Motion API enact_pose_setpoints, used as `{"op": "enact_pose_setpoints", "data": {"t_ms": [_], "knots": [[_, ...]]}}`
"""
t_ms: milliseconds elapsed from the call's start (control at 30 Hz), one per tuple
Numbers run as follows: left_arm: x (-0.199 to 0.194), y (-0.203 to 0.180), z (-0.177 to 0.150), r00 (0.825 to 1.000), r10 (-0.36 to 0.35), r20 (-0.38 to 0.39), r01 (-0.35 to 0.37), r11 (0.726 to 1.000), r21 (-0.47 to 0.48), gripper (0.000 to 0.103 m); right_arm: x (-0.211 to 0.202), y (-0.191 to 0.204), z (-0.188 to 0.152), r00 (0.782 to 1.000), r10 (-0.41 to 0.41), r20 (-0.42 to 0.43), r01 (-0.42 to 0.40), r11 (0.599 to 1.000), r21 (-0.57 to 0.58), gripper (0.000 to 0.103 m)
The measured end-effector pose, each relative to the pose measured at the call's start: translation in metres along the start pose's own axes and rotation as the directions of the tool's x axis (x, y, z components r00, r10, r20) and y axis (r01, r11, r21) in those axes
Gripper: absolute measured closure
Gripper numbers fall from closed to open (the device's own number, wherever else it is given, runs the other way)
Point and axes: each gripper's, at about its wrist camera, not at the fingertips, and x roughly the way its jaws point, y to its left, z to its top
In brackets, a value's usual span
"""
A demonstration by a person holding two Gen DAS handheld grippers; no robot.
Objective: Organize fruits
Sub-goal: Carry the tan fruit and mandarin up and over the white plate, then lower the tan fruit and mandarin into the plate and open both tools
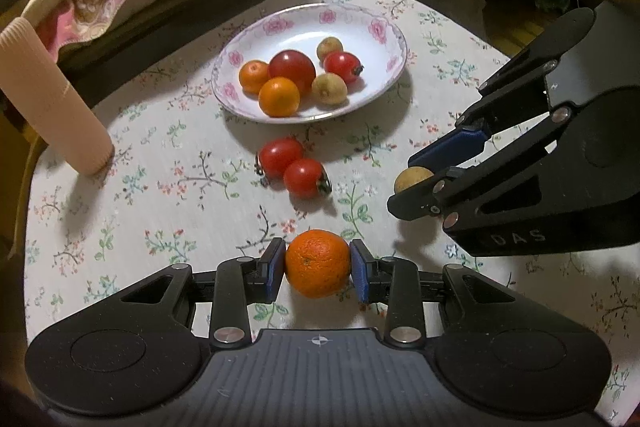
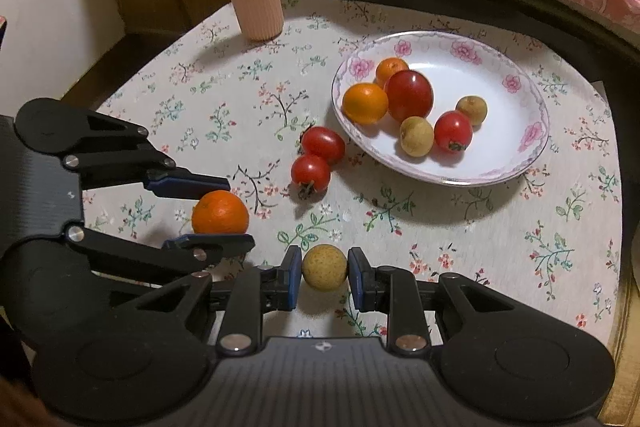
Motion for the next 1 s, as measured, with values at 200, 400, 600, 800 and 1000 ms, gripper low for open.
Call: {"op": "enact_pose_setpoints", "data": {"t_ms": [200,400,600,800,1000], "knots": [[-0.001,0.0,0.005,1.0,0.004,0.019,-0.004,1.0,-0.002,0.06,-0.008,-0.003,0.004,1.0,-0.001,0.028,0.0,1.0,0.013,0.075],[-0.004,-0.001,0.016,0.999,0.008,0.044,-0.008,1.0,0.0,0.06,-0.014,-0.007,0.009,0.999,-0.005,0.051,0.003,1.0,0.023,0.075],[-0.005,-0.002,0.032,0.997,0.011,0.07,-0.011,1.0,-0.003,0.06,-0.022,-0.017,0.018,0.996,-0.022,0.082,0.018,0.998,0.056,0.075],[-0.003,-0.001,0.051,0.995,0.014,0.099,-0.013,1.0,-0.01,0.06,-0.028,-0.032,0.029,0.992,-0.052,0.118,0.04,0.994,0.101,0.075],[-0.001,-0.006,0.069,0.991,0.005,0.136,-0.005,1.0,-0.004,0.06,-0.031,-0.046,0.038,0.987,-0.072,0.144,0.051,0.987,0.15,0.075]]}}
